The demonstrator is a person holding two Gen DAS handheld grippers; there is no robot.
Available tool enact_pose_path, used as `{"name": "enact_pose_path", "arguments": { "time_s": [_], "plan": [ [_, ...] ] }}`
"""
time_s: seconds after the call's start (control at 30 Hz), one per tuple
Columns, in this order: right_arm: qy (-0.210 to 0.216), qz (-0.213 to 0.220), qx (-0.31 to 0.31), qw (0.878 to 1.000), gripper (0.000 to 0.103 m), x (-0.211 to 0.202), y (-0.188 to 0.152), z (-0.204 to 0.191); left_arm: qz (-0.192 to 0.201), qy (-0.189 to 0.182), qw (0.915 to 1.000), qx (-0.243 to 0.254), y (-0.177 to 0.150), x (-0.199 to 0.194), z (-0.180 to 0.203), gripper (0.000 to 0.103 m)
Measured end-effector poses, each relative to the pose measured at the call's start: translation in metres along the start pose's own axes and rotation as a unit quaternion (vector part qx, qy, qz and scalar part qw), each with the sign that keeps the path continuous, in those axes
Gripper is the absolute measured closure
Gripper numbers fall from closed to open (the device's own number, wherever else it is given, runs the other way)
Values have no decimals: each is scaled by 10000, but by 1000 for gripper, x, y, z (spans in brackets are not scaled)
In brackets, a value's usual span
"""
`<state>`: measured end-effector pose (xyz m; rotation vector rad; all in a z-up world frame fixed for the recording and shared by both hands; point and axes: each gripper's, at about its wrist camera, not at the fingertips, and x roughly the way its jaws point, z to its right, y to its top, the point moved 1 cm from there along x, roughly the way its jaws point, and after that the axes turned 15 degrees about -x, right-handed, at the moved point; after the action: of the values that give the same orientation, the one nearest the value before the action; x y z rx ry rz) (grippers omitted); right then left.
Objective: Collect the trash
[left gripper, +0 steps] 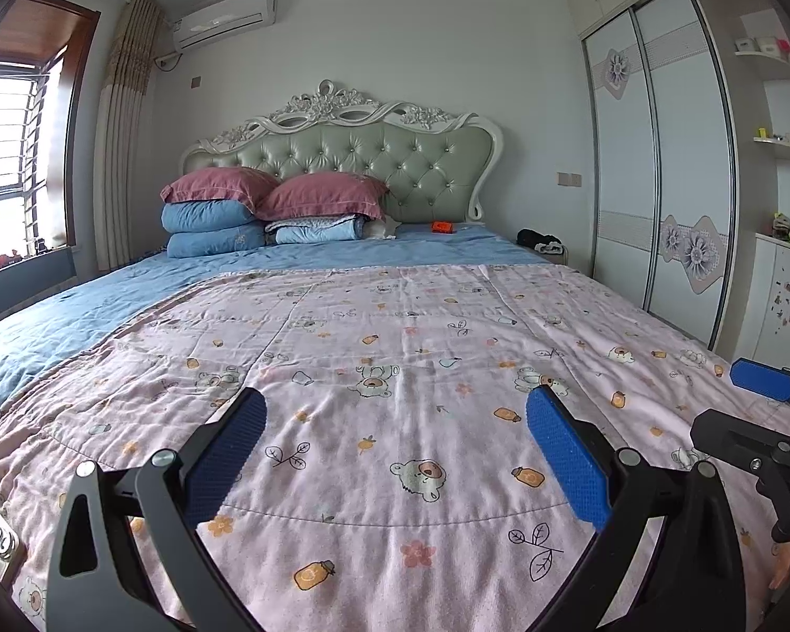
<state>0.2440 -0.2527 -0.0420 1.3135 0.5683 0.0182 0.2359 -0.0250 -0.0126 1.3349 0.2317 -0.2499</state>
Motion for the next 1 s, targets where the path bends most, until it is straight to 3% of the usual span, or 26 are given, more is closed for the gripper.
{"name": "enact_pose_path", "arguments": {
  "time_s": [1.0],
  "plan": [
    [31,-99,40,9999,9,7,-6,3,-22,212,9998,28,0,2,0,4]
  ]
}}
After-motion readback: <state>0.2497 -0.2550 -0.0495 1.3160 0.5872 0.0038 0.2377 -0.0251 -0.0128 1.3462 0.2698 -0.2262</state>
